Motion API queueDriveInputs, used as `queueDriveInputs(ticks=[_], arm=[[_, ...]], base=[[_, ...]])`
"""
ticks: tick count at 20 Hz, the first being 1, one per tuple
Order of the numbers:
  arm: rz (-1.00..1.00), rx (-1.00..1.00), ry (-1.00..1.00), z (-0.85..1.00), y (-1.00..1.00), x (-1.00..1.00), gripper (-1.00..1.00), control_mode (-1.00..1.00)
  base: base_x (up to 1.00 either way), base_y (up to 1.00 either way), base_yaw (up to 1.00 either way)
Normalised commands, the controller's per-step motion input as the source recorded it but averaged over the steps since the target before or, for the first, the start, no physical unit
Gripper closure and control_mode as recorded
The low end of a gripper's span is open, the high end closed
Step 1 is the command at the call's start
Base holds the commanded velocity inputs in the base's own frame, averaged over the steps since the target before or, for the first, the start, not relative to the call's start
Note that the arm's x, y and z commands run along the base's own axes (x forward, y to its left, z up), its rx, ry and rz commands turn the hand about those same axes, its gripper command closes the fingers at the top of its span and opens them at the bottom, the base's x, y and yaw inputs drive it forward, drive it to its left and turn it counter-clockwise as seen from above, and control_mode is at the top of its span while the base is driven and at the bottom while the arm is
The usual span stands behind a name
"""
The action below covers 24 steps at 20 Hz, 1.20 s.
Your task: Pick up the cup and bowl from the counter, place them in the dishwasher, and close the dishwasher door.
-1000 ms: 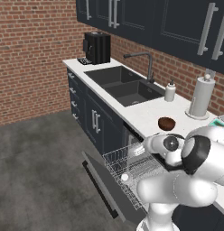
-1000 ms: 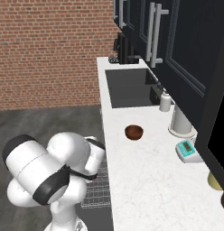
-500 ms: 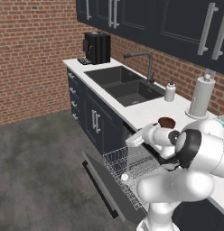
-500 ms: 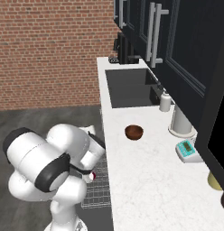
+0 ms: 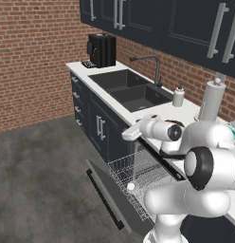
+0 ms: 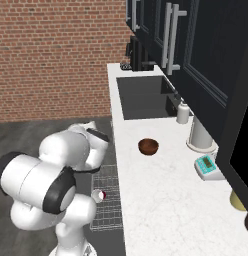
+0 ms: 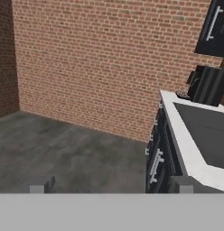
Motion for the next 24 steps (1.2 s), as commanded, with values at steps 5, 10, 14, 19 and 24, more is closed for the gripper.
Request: queueDriveInputs(ticks=[5, 10, 14, 19, 24], arm=[[0.00, -0.06, -0.05, 1.00, 0.21, 0.29, -1.00, -1.00], [0.00, -0.12, -0.01, 1.00, 0.04, 0.20, -1.00, -1.00], [0.00, -0.20, 0.00, 1.00, 0.00, 0.17, -1.00, -1.00], [0.00, -0.22, 0.06, 1.00, 0.00, 0.08, -1.00, -1.00], [0.00, -0.23, 0.15, 1.00, 0.00, 0.00, -1.00, -1.00]], base=[[0.00, 0.00, 0.00], [0.00, 0.00, 0.00], [0.00, 0.00, 0.00], [0.00, 0.00, 0.00], [0.00, 0.00, 0.00]])
